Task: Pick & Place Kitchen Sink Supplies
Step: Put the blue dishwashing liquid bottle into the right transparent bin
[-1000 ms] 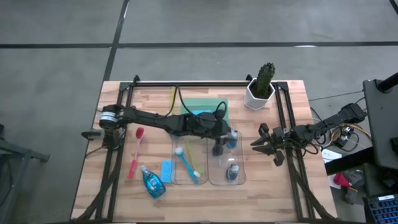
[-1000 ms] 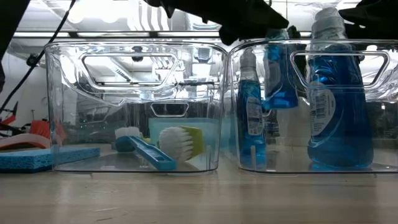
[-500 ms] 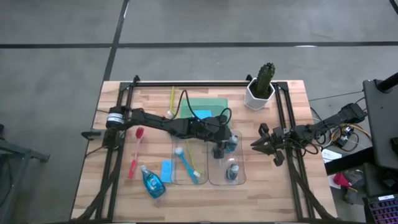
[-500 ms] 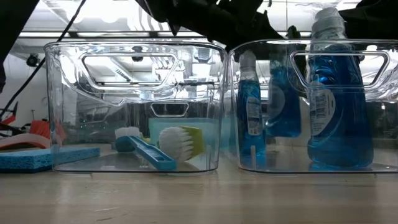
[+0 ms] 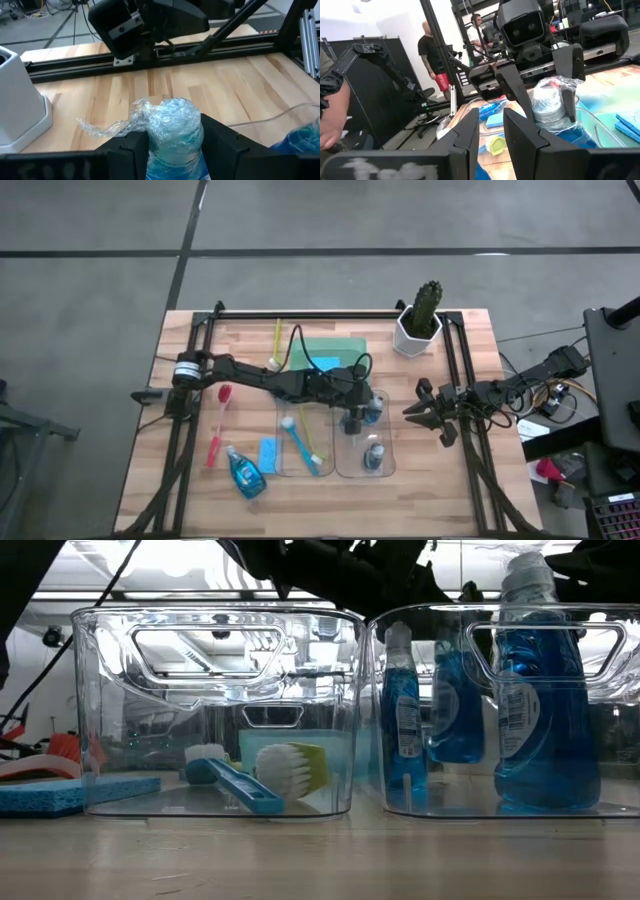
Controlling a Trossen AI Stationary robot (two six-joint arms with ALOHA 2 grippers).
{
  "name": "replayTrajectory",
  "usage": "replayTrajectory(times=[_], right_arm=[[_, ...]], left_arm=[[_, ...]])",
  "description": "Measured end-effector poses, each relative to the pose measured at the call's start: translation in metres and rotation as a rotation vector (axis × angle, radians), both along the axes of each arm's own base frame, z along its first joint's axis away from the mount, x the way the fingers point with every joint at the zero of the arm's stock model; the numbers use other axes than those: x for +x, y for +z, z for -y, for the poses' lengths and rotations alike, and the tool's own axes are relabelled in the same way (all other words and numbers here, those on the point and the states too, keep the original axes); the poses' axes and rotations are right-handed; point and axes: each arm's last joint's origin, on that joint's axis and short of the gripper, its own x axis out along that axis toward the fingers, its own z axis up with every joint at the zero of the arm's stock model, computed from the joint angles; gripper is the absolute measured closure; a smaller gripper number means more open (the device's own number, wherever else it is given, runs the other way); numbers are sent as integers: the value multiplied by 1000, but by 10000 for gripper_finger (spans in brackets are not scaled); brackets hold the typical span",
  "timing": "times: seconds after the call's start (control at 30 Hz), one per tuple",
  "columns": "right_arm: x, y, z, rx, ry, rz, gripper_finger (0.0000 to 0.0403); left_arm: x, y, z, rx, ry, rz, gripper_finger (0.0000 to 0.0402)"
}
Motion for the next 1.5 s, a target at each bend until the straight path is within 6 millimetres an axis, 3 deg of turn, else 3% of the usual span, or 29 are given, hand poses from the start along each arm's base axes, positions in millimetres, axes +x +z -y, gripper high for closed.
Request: replayTrajectory(times=[0.57, 1.2, 1.33, 1.5], right_arm=[[0, 0, 0, 0, 0, 0, 340], [0, 0, 0, 2, 0, 0, 316], [0, 0, 0, 1, 0, 0, 324], [0, 0, 0, 0, 0, 0, 334]], left_arm=[[0, 0, 0, -6, 3, 2, 250], [0, 2, 0, -23, 10, 10, 243], [-3, 12, 0, -41, 15, 43, 243], [-13, 40, 0, -115, 34, 106, 243]])
